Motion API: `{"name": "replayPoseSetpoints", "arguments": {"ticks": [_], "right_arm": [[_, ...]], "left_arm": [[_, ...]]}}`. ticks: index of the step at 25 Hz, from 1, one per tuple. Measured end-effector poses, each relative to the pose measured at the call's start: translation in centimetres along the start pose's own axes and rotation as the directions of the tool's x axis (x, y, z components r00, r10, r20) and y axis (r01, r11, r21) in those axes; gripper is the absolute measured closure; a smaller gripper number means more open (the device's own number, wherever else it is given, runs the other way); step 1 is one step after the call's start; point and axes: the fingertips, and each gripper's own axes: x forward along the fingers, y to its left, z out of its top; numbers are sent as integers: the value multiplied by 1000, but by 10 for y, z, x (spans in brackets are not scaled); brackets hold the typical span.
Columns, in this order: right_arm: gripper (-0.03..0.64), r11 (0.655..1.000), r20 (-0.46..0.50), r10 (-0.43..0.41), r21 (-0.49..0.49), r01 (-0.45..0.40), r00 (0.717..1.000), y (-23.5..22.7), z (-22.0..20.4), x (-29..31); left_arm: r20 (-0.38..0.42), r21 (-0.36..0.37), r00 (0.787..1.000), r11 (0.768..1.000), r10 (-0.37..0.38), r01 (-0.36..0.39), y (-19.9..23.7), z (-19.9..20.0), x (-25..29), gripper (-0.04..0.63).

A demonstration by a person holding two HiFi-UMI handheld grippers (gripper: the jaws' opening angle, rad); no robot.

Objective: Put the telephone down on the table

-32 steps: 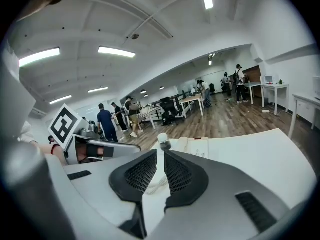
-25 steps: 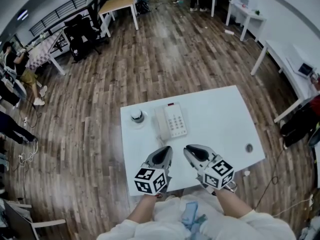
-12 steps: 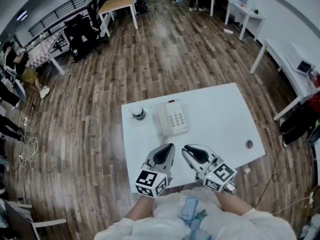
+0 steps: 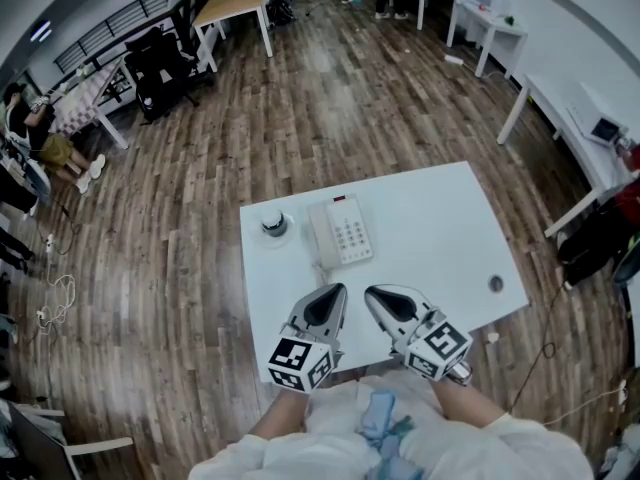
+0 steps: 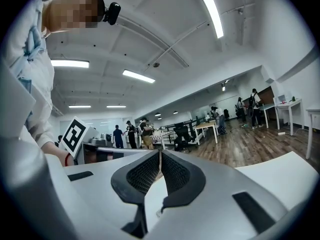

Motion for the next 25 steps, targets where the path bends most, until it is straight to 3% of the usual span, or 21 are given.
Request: {"name": "replayPoseSetpoints", "arguments": {"ticks": [25], "right_arm": [[584, 999, -12, 4, 42, -4, 1000, -8, -6, -7]], "left_arm": [[-15, -5, 1000, 1000, 8, -8, -4, -9, 6, 595]]}}
